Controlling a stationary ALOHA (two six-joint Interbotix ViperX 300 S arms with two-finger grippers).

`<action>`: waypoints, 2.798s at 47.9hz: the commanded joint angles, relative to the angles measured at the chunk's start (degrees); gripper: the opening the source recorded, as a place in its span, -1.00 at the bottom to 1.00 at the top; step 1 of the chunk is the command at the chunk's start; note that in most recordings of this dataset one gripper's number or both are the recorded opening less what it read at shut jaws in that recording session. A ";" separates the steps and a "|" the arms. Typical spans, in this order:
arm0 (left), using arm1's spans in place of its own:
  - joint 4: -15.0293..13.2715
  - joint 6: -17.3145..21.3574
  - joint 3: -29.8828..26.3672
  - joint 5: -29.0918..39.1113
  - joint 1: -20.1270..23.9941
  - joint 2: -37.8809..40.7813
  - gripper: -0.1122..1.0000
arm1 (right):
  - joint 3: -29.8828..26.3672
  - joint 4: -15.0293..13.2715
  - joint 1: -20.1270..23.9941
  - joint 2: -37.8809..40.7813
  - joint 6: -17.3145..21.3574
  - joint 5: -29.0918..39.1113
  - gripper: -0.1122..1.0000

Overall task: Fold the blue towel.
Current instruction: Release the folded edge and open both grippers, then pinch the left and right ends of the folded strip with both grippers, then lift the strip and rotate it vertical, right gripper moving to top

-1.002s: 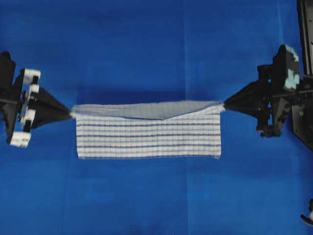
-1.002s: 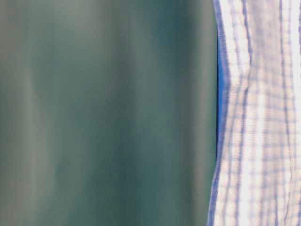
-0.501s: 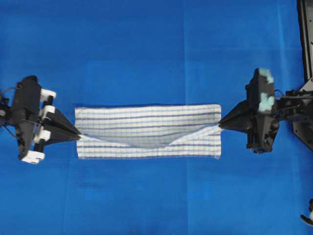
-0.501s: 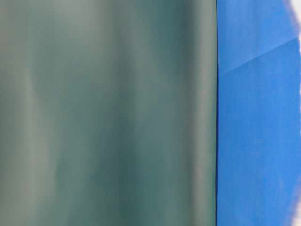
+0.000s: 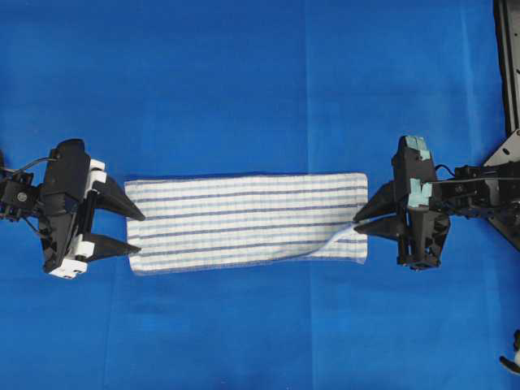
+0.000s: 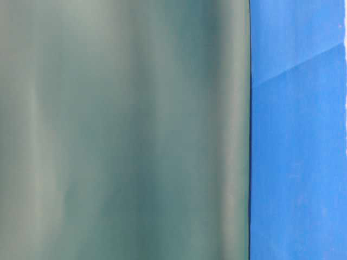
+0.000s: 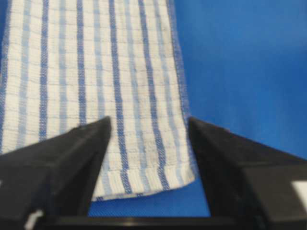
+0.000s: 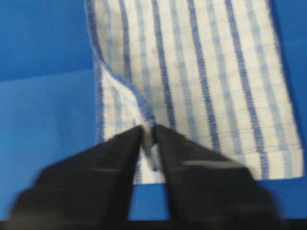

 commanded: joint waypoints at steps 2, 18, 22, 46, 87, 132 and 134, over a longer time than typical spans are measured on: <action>-0.09 0.26 -0.44 1.14 0.44 -2.02 0.36 | -1.05 0.09 0.18 -0.62 -0.26 -0.35 0.13; 0.35 1.41 -0.97 10.11 6.50 -10.37 0.30 | -0.44 -1.23 -4.22 -6.42 -2.11 -0.26 0.71; 0.35 1.93 -1.05 11.07 8.35 -11.60 0.30 | -0.26 -1.32 -7.21 -7.12 -2.72 -0.26 0.71; 0.44 6.59 -2.64 8.00 13.97 -0.35 0.30 | -1.14 -1.93 -15.38 3.87 -5.54 -3.60 0.70; 0.00 5.89 -3.69 6.59 13.10 10.46 -0.60 | -2.37 -1.93 -13.27 12.83 -5.71 -5.98 -0.14; 0.00 5.36 -5.98 20.13 15.82 -4.48 -0.75 | -3.34 -1.93 -13.18 1.58 -5.98 0.35 -0.76; 0.00 4.83 -6.33 19.95 15.12 -4.57 -0.75 | -3.69 -1.93 -13.18 0.35 -5.98 1.58 -0.76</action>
